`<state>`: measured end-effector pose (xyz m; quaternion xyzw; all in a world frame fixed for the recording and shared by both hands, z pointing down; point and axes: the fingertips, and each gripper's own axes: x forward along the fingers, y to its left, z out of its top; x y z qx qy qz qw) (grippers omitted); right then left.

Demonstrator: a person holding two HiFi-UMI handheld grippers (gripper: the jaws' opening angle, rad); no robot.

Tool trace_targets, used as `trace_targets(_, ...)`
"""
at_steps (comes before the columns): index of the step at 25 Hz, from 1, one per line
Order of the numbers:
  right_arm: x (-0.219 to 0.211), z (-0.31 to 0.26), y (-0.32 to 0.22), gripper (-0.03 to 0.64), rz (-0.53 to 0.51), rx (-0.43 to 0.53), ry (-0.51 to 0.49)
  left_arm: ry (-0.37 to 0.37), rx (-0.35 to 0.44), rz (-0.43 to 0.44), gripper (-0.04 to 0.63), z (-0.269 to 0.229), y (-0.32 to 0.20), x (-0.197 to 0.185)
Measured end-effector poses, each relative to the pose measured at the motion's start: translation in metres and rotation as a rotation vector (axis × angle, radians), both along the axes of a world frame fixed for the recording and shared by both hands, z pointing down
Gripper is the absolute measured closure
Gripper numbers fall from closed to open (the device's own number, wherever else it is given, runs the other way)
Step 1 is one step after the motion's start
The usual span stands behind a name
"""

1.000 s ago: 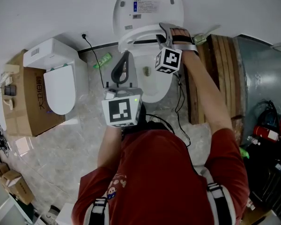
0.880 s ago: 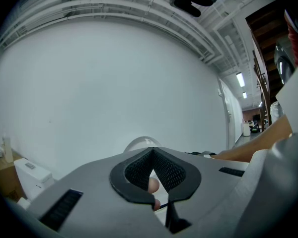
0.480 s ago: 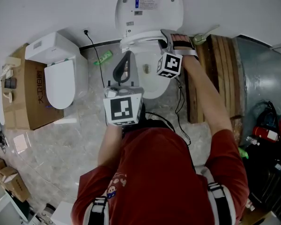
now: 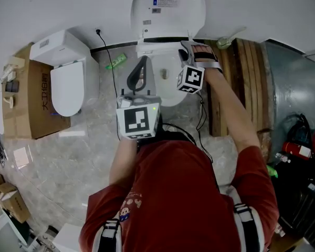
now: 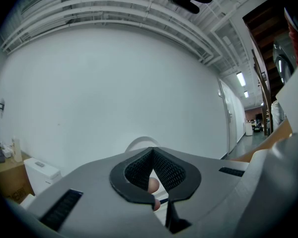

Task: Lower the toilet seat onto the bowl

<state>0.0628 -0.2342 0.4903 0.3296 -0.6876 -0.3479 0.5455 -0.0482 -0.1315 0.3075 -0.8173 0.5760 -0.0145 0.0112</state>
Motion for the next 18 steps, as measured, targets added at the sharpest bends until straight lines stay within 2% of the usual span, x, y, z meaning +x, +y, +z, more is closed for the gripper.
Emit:
trace_targets(3,0.0,0.01,0.015,0.457,-0.009,-0.019,0.004,0.01,0.004,-0.01,0.584,-0.002,0.007,0.001)
trace_targets(8,0.002,0.02,0.033,0.468,-0.021,-0.041,0.019,-0.032,-0.007,-0.009,0.584,0.002,0.019,0.002)
trace_targets(18,0.002,0.049,0.068,0.482,-0.042,-0.102,0.035,-0.022,-0.018,-0.02,0.584,0.01,0.034,0.005)
